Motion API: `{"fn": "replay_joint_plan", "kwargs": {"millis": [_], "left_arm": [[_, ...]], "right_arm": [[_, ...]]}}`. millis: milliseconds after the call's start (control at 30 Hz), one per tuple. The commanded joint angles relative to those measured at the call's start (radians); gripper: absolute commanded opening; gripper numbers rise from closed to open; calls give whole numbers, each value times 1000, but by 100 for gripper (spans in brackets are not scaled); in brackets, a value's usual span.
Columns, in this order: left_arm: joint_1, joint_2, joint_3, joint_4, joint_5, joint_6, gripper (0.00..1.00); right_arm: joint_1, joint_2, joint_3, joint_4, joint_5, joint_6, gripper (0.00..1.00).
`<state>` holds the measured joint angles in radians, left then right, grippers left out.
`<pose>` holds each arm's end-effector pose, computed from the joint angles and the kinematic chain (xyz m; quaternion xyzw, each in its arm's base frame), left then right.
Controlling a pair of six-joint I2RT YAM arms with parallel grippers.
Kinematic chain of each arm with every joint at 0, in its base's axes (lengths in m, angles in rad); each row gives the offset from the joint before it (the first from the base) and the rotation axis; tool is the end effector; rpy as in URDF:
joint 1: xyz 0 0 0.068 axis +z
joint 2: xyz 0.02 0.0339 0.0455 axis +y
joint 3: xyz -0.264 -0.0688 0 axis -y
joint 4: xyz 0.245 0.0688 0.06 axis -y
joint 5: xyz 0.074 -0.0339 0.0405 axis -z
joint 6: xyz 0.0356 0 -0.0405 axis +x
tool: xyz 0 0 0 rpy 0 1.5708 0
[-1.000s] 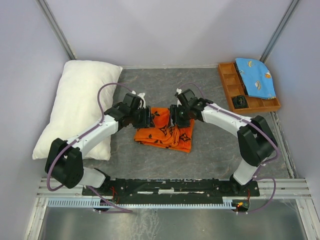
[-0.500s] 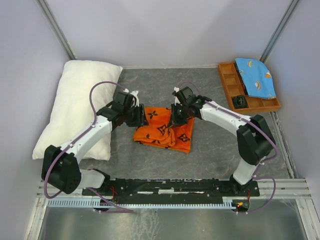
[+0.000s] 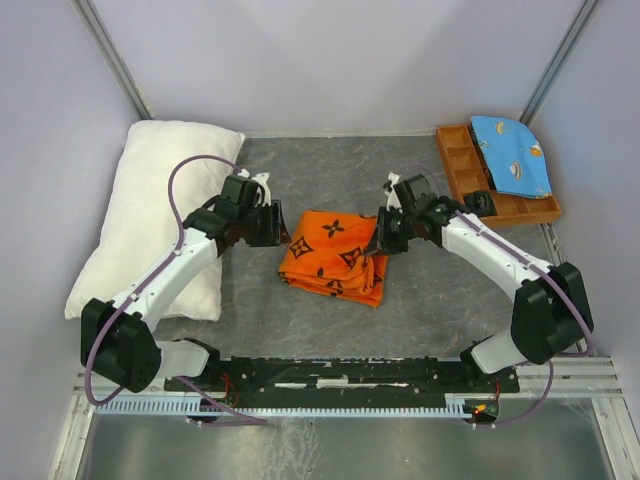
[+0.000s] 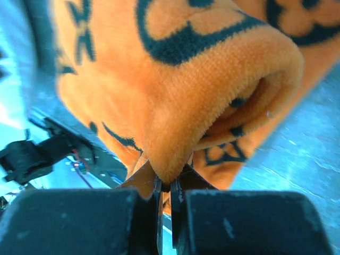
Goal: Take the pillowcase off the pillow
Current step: Adjust the pillowcase at the center of the board.
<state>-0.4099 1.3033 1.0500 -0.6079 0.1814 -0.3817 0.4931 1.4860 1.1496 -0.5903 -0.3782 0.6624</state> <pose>0.2483 -0.1149 0.2821 0.0446 0.9333 -0.2118 0.2865 0.2695 0.1597 0.2667 0.0195 0.9334 0.3191 0.1630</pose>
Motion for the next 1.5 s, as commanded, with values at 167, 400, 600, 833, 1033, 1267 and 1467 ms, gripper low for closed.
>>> {"fn": "replay_joint_plan", "kwargs": {"millis": [167,400,600,833,1033,1267,1467], "left_arm": [[6,1,16,4,-5,32,50],[-7,-7,32,9,52,51,51],[-94,-45,-4,144,52,-1,51],[-163,-4,-232,491,18,-223,39],[-175,69,-387,651,-32,-312,39],[-156,148,-495,741,-91,-342,39],[-156,92,-416,621,-149,-270,39]], "right_arm": [[-39,77,-281,201,39,1,1],[-42,126,-318,265,80,-13,2],[-44,150,-345,311,105,-20,9],[-44,169,-337,336,94,6,13],[-44,199,-356,378,66,18,12],[-42,190,-392,376,65,23,12],[-42,44,-370,286,51,-52,29]]}}
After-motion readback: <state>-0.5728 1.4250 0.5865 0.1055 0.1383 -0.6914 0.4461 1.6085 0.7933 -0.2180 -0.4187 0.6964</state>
